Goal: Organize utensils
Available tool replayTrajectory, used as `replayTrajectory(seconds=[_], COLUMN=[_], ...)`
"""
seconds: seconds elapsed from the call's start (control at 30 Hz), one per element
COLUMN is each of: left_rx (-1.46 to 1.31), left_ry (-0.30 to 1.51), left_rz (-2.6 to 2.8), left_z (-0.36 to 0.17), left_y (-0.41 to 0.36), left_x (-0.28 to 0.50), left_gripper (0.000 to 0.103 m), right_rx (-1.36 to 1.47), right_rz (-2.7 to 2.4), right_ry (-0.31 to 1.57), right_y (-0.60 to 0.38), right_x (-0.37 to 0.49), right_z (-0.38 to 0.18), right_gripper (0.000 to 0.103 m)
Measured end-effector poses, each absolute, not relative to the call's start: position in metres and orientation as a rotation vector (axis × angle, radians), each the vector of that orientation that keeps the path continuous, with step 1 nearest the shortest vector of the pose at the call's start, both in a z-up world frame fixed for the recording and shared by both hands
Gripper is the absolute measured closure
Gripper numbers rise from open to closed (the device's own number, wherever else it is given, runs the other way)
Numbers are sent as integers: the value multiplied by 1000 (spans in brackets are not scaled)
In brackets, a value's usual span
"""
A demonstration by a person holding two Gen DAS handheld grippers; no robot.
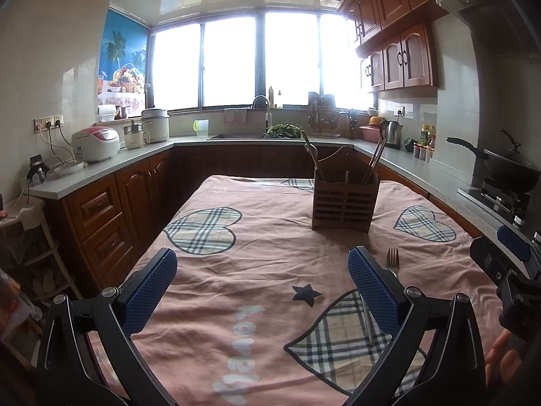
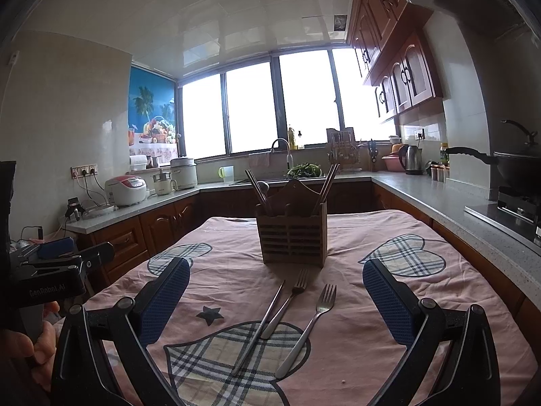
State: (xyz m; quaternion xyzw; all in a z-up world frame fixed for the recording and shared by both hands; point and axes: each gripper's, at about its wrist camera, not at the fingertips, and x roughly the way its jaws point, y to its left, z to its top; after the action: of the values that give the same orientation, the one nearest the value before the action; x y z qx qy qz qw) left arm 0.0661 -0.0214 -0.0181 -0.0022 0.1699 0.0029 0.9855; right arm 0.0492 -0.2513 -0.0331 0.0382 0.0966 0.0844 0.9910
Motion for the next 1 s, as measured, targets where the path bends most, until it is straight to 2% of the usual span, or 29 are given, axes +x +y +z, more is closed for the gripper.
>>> replayTrajectory(seconds=[1.0], left_rx=[-3], left_ry=[338], left_rz=[5], left_z=[-19], left_y=[-19], left_x=[66], left_gripper=[0], right_rx=[69], right_rz=[190], right_ry=[172], right_y=[-247], right_x=[46], right_z=[-26], right_gripper=[0])
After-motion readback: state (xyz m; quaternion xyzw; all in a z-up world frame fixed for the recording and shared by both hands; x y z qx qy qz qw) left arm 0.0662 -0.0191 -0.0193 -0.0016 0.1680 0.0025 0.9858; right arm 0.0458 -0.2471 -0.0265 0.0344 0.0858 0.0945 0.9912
